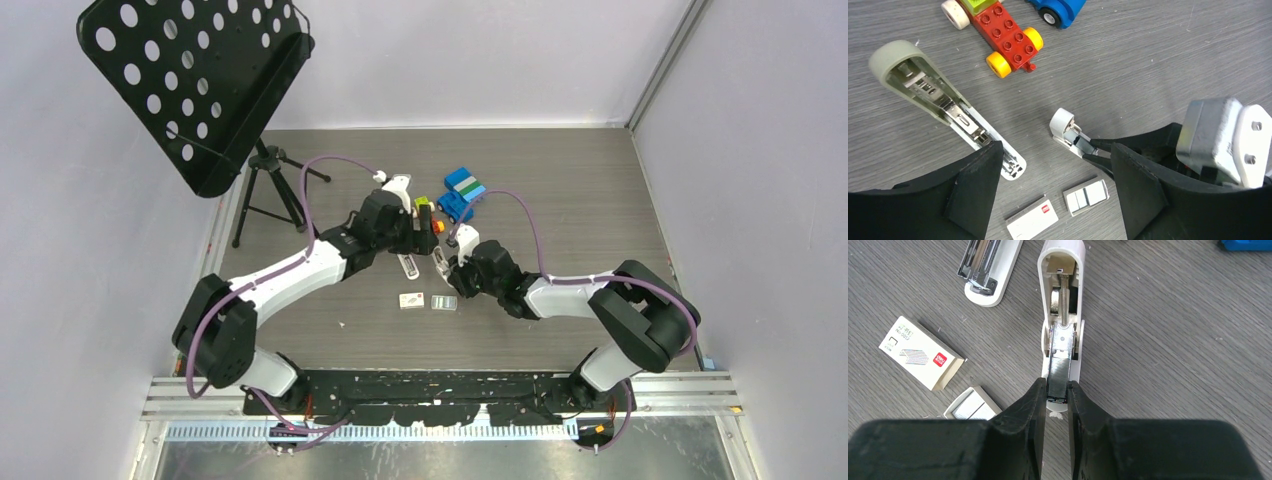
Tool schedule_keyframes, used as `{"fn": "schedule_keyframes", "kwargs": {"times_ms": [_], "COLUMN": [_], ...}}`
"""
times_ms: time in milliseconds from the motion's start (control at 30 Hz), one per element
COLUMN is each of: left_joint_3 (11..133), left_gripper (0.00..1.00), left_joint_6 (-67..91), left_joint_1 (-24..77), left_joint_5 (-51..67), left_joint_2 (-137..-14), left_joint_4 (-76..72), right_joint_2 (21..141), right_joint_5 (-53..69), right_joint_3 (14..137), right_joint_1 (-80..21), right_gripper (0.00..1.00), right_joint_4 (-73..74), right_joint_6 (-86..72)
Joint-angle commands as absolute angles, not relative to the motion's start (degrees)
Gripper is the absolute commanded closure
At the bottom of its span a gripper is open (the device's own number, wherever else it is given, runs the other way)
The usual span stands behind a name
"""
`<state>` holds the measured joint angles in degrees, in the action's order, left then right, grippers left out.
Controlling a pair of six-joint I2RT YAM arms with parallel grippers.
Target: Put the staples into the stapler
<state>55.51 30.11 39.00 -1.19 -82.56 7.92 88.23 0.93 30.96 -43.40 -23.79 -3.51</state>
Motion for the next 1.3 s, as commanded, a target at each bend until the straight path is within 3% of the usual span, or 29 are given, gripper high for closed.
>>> {"fn": "schedule_keyframes", "kwargs": {"times_ms": [0,600,767,1267], "left_joint_3": [57.98,59.14,58.65,51.95], "left_gripper": [0.21,0.54,0.71,0.73], "left_joint_6": [33.8,40.07,39.95,41.25], "left_joint_1": [39.36,40.88,42.46,46.19], "left_joint_5": [-0.27,3.15,3.43,3.34], "left_joint_2": [-85.19,-95.44,-95.17,-87.12], "left_joint_4": [0.48,-4.41,-4.13,-5.36], "right_joint_2": [87.63,85.28,84.9,84.5], "right_joint_5": [0.26,0.26,0.26,-1.76], "right_joint_3": [31.66,30.67,30.45,29.8], "right_joint_1": [-43.95,-44.03,-44.03,-44.03], "right_gripper": [0.86,0.89,0.89,0.9], "right_joint_4": [-26.2,-26.07,-26.25,-27.07], "right_joint_6": [-3.11,-2.99,-3.05,-3.34]}}
